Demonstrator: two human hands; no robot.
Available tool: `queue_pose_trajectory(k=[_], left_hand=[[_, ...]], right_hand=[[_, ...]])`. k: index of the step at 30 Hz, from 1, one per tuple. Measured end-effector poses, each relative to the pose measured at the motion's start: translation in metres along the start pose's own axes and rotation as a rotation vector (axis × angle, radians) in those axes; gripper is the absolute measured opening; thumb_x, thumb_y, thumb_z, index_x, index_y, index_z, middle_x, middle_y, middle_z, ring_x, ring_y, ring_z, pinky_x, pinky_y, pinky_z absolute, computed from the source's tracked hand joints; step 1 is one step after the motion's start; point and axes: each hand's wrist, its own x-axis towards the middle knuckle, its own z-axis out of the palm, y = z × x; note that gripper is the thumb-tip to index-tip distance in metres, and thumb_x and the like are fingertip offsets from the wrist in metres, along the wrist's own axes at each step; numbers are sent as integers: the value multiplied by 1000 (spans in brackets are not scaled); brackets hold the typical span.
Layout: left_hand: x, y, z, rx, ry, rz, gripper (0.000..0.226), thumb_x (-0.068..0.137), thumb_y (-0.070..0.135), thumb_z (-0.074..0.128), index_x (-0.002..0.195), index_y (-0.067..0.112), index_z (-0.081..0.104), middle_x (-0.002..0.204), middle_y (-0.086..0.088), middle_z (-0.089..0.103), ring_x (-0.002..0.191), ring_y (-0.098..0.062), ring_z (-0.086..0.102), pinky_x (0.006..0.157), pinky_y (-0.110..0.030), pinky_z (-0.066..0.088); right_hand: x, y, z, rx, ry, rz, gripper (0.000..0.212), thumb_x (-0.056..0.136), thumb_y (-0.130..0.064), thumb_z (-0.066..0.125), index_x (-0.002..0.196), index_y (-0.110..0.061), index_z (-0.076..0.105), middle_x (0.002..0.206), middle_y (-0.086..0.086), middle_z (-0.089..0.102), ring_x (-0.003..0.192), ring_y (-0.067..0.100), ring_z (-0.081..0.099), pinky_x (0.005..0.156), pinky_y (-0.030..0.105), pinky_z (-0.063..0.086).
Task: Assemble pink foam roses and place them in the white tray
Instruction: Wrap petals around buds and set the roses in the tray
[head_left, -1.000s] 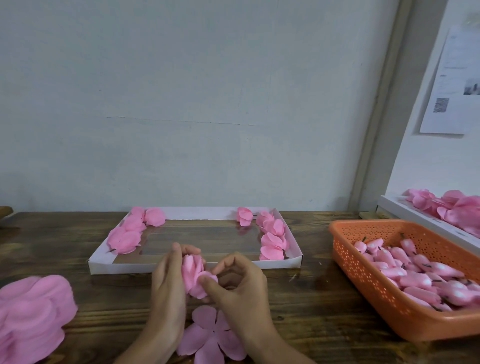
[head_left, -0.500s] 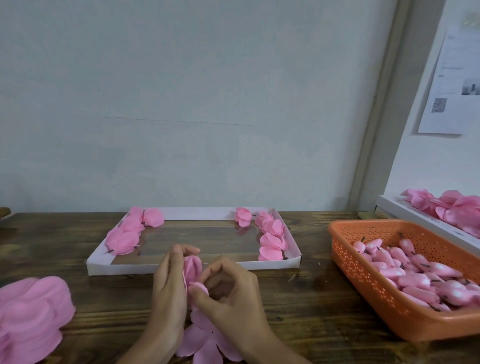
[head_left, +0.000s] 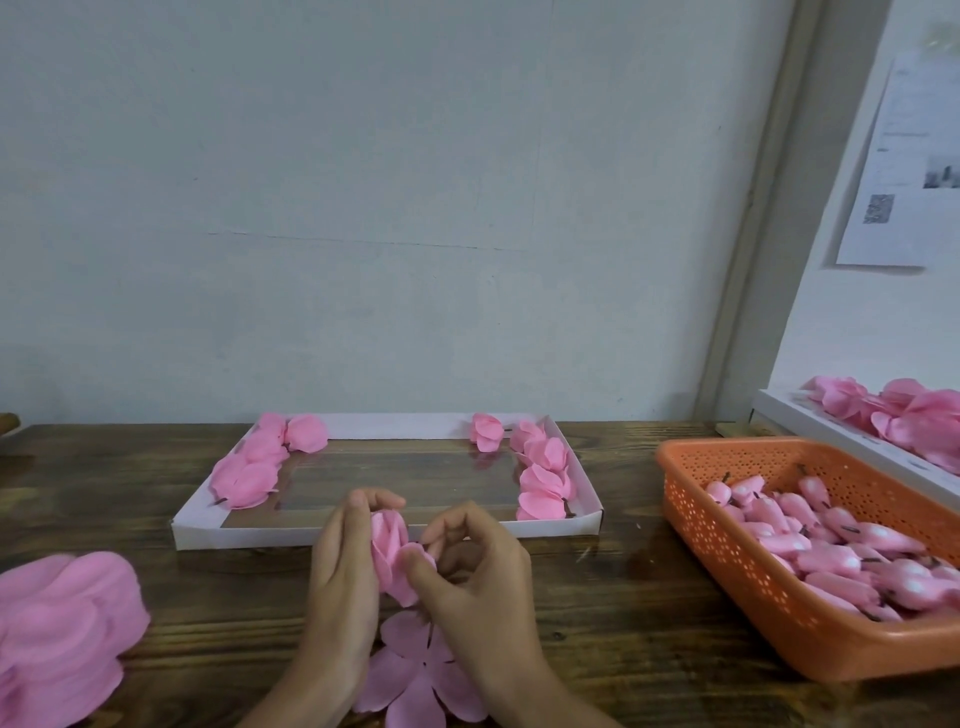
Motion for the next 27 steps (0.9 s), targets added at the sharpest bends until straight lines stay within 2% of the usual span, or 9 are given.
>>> queue_pose_trajectory(k=[2,5,8,11,15,21,24,26,27], left_hand=[[0,-1,0,-7,2,-3,45,97,59,42,88,24,69,90,-12,64,82,-38,65,70,-43,48],[0,-1,0,-5,3,-16,45,95,61,42,88,26,69,87,-10,65,72,-30,66,57,-34,50],[0,-2,0,-1,-11,-18,45,95,61,42,89,25,69,82,-10,65,65,-22,65,52,-31,51],[-2,-1,1,-24,-38,-14,43,103,53,41,90,20,67,76,-10,62,60,-21,64,48,-27,49],[-5,2,3,-9,-31,4,43,100,53,42,88,20,66,75,-2,59,60,-14,57,44,-21,45],[-2,1,-1,-76,-11,-43,41,104,51,41,90,23,68,77,2,55,76,-24,51,69,-37,43],[0,2,0,-123,6,-76,47,94,63,44,89,24,70,74,4,58,70,-17,53,67,-35,43],[1,1,0,-128,12,-81,48,92,64,44,87,25,70,73,6,59,64,-14,53,60,-30,43],[1,1,1,-127,10,-80,47,92,64,44,86,25,71,73,7,59,60,-12,53,53,-26,43]], right_hand=[[-1,0,0,2,8,-13,17,83,-12,74,79,-25,64,67,-1,67,54,15,64,50,29,52],[-2,0,1,1,-12,-22,16,84,-15,70,80,-29,63,67,0,64,58,30,69,54,49,60],[-5,1,2,-16,-24,-46,20,87,-13,68,82,-32,61,66,-2,65,59,28,70,57,57,59],[-6,-1,3,-2,-25,-47,23,87,-15,70,82,-35,60,70,-1,66,61,30,71,59,56,59],[-6,-4,4,103,-50,-5,22,86,-11,77,83,-27,62,76,4,70,66,30,71,64,54,62],[-9,-4,3,111,-147,-58,14,88,-10,77,85,-19,66,78,9,75,69,30,74,65,39,62],[-7,-4,2,1,-175,-145,9,91,-10,73,94,-18,73,83,3,74,71,27,72,68,38,62],[-3,-3,0,-119,-185,-214,16,92,-10,70,104,-21,76,88,-5,70,77,19,69,72,39,60],[-1,-4,-1,-183,-198,-242,21,93,-11,69,108,-23,77,88,-10,67,80,12,66,73,34,58]])
